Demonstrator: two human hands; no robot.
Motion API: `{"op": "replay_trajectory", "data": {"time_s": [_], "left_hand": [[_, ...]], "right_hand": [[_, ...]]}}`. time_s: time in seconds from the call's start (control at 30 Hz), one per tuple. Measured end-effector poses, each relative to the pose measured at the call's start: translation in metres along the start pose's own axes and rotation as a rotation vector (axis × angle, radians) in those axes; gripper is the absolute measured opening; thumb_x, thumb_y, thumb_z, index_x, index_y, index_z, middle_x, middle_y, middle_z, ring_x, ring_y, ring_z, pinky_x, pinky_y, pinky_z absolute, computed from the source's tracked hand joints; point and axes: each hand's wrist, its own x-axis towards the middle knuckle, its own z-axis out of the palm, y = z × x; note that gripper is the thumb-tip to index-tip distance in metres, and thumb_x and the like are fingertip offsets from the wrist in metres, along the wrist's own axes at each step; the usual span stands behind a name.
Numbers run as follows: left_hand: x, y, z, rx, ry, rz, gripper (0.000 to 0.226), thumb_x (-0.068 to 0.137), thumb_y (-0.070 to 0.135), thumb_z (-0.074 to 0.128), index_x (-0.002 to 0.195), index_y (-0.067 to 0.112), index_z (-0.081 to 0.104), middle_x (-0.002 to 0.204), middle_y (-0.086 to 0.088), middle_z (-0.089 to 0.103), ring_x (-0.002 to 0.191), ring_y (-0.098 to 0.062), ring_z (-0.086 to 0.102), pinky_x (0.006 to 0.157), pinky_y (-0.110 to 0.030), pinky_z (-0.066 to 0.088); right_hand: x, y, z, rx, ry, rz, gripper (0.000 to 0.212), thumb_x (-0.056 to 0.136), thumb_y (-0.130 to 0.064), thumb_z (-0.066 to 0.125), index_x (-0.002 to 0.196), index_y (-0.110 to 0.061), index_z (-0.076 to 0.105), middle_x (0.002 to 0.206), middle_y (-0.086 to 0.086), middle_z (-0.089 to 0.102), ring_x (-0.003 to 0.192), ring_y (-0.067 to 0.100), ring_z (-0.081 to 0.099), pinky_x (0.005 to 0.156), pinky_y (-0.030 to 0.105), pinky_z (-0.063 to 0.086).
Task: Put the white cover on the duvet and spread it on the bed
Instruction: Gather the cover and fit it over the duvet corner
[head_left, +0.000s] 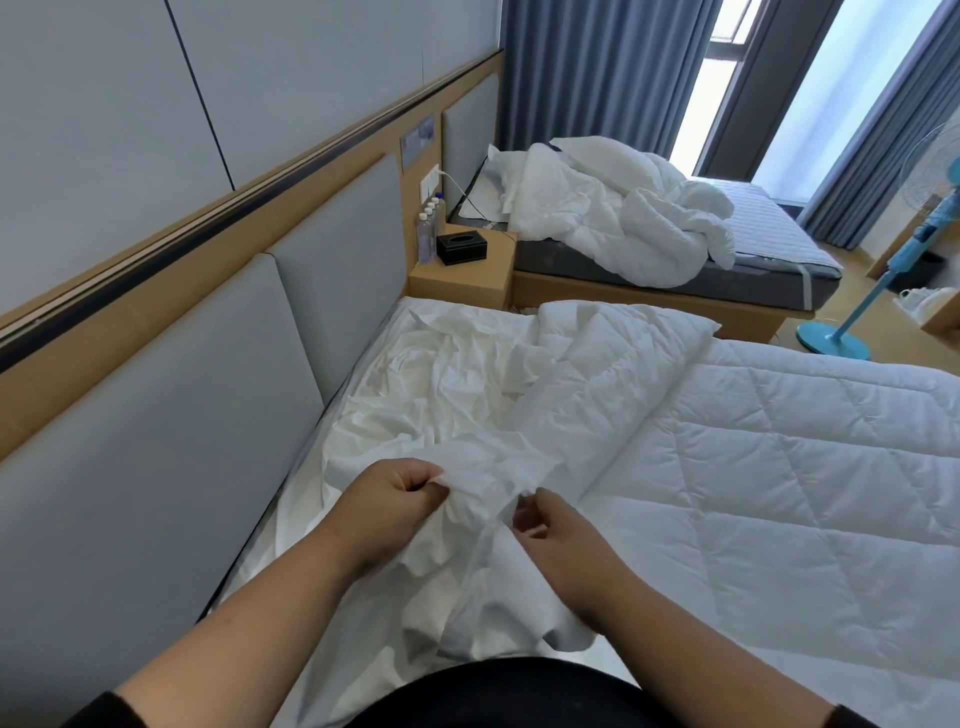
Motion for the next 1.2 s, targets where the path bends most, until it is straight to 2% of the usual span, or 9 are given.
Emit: {"op": "replay_trajectory", "data": {"time_s": [0.17,0.3,0.43,0.5,0.67,0.8,0.93,1.03,1.2], "left_hand": [[-0.004,-0.014,0.004,-0.063,0.012,0.051,0.018,0.100,0.031,0.058,0.105,0.033,0.076,0.107,0.012,0.074,0.100,-0.004,0.068,0.093,-0.034,0.055],[-0.018,-0.024,0.006,0.302,0.445,0.385,0.013,0.088,0.030,0.071,0.094,0.027,0.060,0.091,0.018,0.057,0.087,-0.001,0.055,0.075,-0.011,0.042],[-0.018,-0.050,0.016,0.611,0.135,0.341,0.040,0.080,0.048,0.062,0.115,0.028,0.060,0.106,0.024,0.050,0.099,0.005,0.046,0.092,-0.019,0.041],[-0.009,-0.063,0.016,0.584,0.202,0.266,0.065,0.077,0.057,0.057,0.133,0.027,0.051,0.126,0.015,0.047,0.116,-0.003,0.042,0.106,-0.026,0.036],[0.001,-0.066,0.009,0.498,0.358,0.297,0.036,0.092,0.049,0.046,0.077,0.021,0.063,0.077,0.017,0.051,0.076,-0.002,0.047,0.073,-0.022,0.039],[-0.001,-0.064,0.015,0.402,0.317,0.233,0.007,0.101,0.023,0.052,0.095,0.026,0.055,0.102,0.011,0.056,0.095,-0.002,0.052,0.083,-0.016,0.040],[-0.001,-0.063,0.025,0.347,0.183,0.152,0.036,0.094,0.033,0.064,0.127,0.030,0.047,0.120,0.021,0.047,0.109,0.004,0.047,0.095,-0.013,0.038],[0.001,-0.063,0.025,0.384,0.292,0.189,0.001,0.096,0.027,0.061,0.096,0.027,0.062,0.096,0.015,0.059,0.092,0.001,0.054,0.077,-0.016,0.040],[-0.004,-0.067,0.021,0.391,0.376,0.320,0.019,0.096,0.020,0.063,0.077,0.023,0.062,0.078,0.014,0.059,0.086,-0.002,0.055,0.073,-0.009,0.039]], "right_hand": [[0.015,-0.010,0.013,0.065,0.021,-0.113,0.013,0.094,-0.035,0.063,0.092,-0.027,0.073,0.085,-0.007,0.075,0.084,0.009,0.069,0.078,0.026,0.054],[0.048,-0.014,0.003,0.114,0.184,-0.066,0.042,0.097,-0.039,0.058,0.066,-0.011,0.055,0.064,0.005,0.060,0.064,0.020,0.058,0.068,0.037,0.049],[0.060,-0.021,0.012,0.195,0.205,-0.050,0.052,0.096,-0.049,0.054,0.071,-0.003,0.051,0.062,0.003,0.050,0.060,0.016,0.050,0.061,0.035,0.044],[0.061,-0.021,0.018,0.188,0.216,-0.076,0.050,0.095,-0.048,0.055,0.067,-0.007,0.047,0.062,0.003,0.044,0.059,0.017,0.044,0.059,0.036,0.040],[0.065,-0.023,0.009,0.150,0.268,-0.093,0.051,0.095,-0.045,0.057,0.065,-0.006,0.044,0.059,0.003,0.040,0.056,0.017,0.040,0.058,0.035,0.035],[0.070,-0.021,0.003,0.242,0.223,-0.071,0.054,0.094,-0.045,0.060,0.076,0.005,0.051,0.062,0.006,0.045,0.058,0.020,0.044,0.059,0.036,0.039],[0.069,-0.017,0.009,0.306,0.192,-0.082,0.038,0.089,-0.042,0.064,0.084,-0.004,0.065,0.074,0.021,0.061,0.066,0.025,0.057,0.066,0.047,0.054],[0.065,-0.014,0.015,0.300,0.196,-0.101,0.033,0.086,-0.043,0.066,0.089,-0.010,0.066,0.087,0.023,0.065,0.069,0.025,0.060,0.073,0.054,0.056],[0.069,-0.007,0.008,0.336,0.237,-0.082,0.026,0.089,-0.040,0.065,0.085,-0.014,0.071,0.087,0.015,0.070,0.089,0.038,0.067,0.079,0.053,0.057]]}}
